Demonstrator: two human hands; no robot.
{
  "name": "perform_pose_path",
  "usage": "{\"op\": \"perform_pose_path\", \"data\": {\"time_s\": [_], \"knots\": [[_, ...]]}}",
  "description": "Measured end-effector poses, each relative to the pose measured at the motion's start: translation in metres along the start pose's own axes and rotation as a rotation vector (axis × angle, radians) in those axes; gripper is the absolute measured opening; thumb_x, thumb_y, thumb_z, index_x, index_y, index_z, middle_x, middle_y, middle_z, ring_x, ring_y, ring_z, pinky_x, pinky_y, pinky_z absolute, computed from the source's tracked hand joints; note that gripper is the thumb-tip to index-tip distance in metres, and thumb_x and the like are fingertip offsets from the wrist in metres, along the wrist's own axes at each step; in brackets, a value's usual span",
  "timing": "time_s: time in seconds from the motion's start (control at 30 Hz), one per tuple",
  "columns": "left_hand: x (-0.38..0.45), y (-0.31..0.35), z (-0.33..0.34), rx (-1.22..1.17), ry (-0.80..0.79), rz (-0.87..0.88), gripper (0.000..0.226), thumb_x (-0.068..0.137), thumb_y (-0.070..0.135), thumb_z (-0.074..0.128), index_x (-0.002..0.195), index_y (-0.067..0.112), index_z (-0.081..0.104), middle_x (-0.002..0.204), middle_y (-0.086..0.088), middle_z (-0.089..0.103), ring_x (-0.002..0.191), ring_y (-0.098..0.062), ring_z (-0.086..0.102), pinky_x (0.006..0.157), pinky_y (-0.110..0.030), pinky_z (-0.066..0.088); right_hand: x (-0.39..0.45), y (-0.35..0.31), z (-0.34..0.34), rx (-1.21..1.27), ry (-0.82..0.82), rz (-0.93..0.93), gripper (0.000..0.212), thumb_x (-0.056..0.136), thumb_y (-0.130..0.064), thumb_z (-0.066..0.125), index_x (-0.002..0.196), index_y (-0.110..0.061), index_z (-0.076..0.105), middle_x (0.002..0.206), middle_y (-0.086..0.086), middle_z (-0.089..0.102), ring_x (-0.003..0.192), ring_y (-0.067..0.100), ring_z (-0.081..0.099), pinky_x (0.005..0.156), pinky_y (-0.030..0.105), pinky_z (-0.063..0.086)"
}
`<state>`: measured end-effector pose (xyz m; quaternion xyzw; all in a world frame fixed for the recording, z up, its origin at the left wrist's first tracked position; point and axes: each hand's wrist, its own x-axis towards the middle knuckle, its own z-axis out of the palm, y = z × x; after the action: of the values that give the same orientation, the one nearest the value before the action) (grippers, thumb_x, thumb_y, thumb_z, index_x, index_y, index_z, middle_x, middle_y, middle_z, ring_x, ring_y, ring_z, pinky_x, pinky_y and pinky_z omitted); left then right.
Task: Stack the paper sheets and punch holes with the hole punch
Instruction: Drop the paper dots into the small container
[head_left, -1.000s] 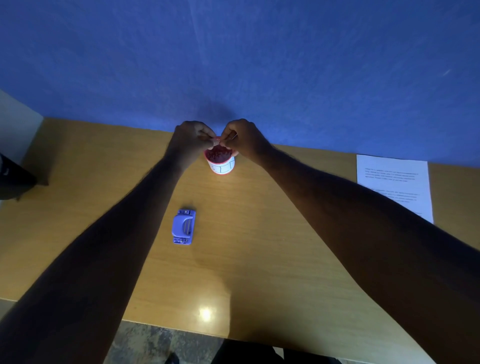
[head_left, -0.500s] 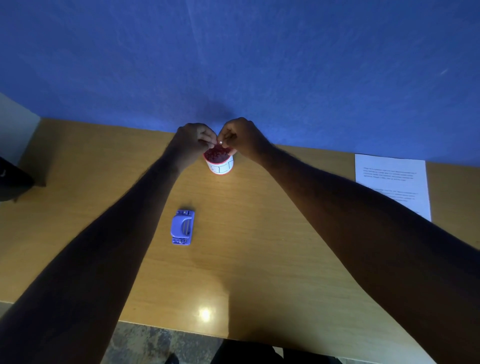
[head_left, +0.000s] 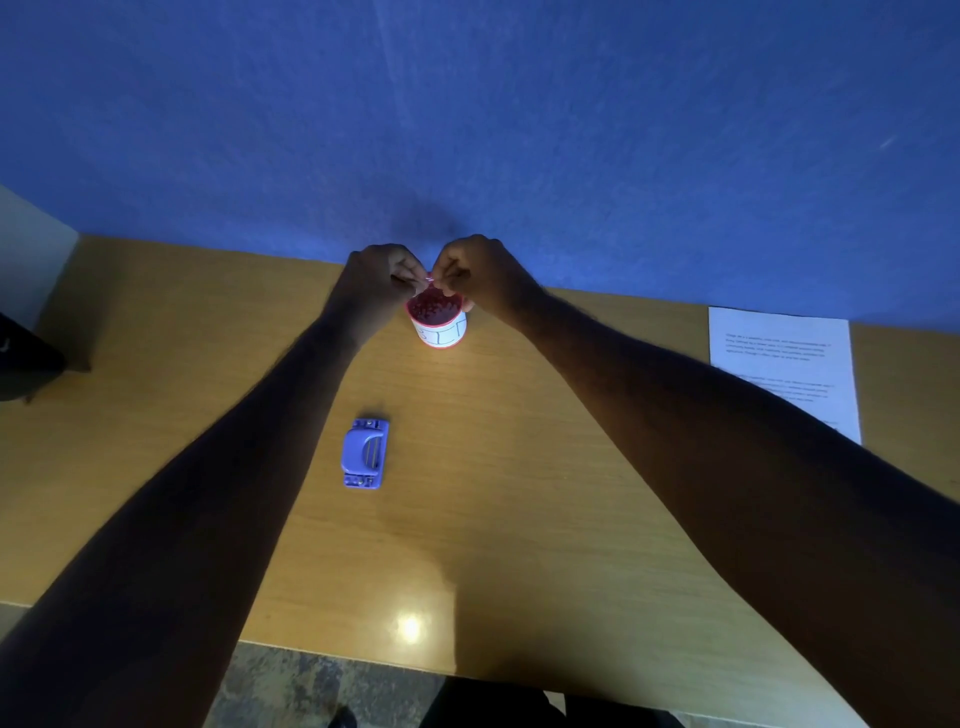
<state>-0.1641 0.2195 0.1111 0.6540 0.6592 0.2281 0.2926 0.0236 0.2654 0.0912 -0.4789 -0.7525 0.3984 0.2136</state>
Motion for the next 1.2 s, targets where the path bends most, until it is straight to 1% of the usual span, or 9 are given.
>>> {"op": "perform_pose_path", "data": {"time_s": [0.13,0.27,0.43,0.8,0.87,0.97,1.03,1.13,1.2], "knots": [[-0.002,0.002,-0.001,0.02,0.036,0.016,0.015,0.092,0.01,0.075,0.107,0.008,0.073,0.102,-0.004,0.078,0.091,-0.004,0.071,0.078,-0.022,0.06,-0.001,0.0,0.003,-0.049,0.004,-0.022,0.01,0.092,-0.003,0.071,0.103,-0.002,0.072,0.1,0.011,0.077,0.093,0.018,0.074,0.073,0.024,0.062],[-0.004,0.005,0.002,0.003,0.07,-0.008,0.02,0.086,0.012,0.083,0.102,0.008,0.073,0.093,0.002,0.074,0.081,0.003,0.066,0.066,-0.011,0.048,-0.003,0.0,0.005,-0.093,0.025,-0.034,0.01,0.09,-0.007,0.075,0.099,-0.006,0.071,0.097,0.01,0.076,0.092,0.018,0.074,0.078,0.035,0.064],[-0.007,0.007,0.007,-0.022,0.095,0.02,0.018,0.088,0.012,0.08,0.104,0.007,0.076,0.097,-0.006,0.077,0.093,-0.013,0.073,0.074,-0.022,0.058,-0.006,-0.001,0.007,-0.12,0.021,-0.039,0.011,0.091,-0.011,0.075,0.1,-0.005,0.073,0.098,0.012,0.076,0.093,0.021,0.074,0.083,0.038,0.064],[-0.015,0.011,0.017,-0.007,0.083,-0.005,0.021,0.096,0.007,0.069,0.117,0.01,0.065,0.119,-0.009,0.075,0.12,-0.023,0.07,0.09,-0.04,0.064,-0.023,0.002,0.007,-0.147,0.07,-0.035,0.012,0.099,-0.006,0.063,0.105,-0.002,0.072,0.103,0.014,0.076,0.1,0.022,0.073,0.086,0.034,0.063],[-0.018,0.015,0.019,-0.049,0.107,-0.027,0.022,0.093,0.01,0.075,0.112,0.011,0.065,0.114,-0.009,0.076,0.115,-0.021,0.072,0.087,-0.035,0.063,-0.03,0.002,0.006,-0.145,0.086,-0.014,0.011,0.099,-0.009,0.065,0.106,-0.004,0.071,0.104,0.012,0.076,0.1,0.022,0.073,0.085,0.035,0.063],[-0.024,0.021,0.022,-0.06,0.175,-0.035,0.024,0.086,0.014,0.082,0.104,0.011,0.066,0.102,-0.003,0.075,0.099,-0.013,0.072,0.069,-0.014,0.054,-0.043,0.003,0.004,-0.173,0.089,0.018,0.02,0.097,-0.02,0.069,0.113,-0.009,0.069,0.11,0.008,0.077,0.103,0.023,0.074,0.084,0.041,0.063],[-0.03,0.026,0.025,-0.037,0.198,-0.018,0.023,0.086,0.016,0.082,0.103,0.012,0.066,0.098,0.002,0.071,0.094,-0.01,0.069,0.065,-0.011,0.051,-0.057,0.005,0.002,-0.21,0.108,0.006,0.028,0.097,-0.025,0.069,0.12,-0.009,0.068,0.115,0.008,0.076,0.108,0.024,0.072,0.088,0.045,0.061],[-0.038,0.029,0.035,-0.068,0.204,-0.003,0.014,0.092,0.014,0.074,0.104,0.012,0.068,0.102,-0.002,0.076,0.1,-0.016,0.073,0.079,-0.029,0.062,-0.084,0.011,-0.003,-0.263,0.157,0.031,0.042,0.1,-0.031,0.065,0.136,-0.01,0.06,0.13,0.01,0.07,0.12,0.028,0.065,0.1,0.05,0.054],[-0.048,0.032,0.043,-0.105,0.192,0.029,0.015,0.094,0.011,0.069,0.109,0.014,0.069,0.109,-0.003,0.078,0.105,-0.015,0.074,0.089,-0.033,0.061,-0.105,0.018,-0.006,-0.281,0.158,0.101,0.052,0.102,-0.036,0.062,0.146,-0.011,0.051,0.141,0.012,0.062,0.131,0.029,0.057,0.108,0.049,0.047]]}}
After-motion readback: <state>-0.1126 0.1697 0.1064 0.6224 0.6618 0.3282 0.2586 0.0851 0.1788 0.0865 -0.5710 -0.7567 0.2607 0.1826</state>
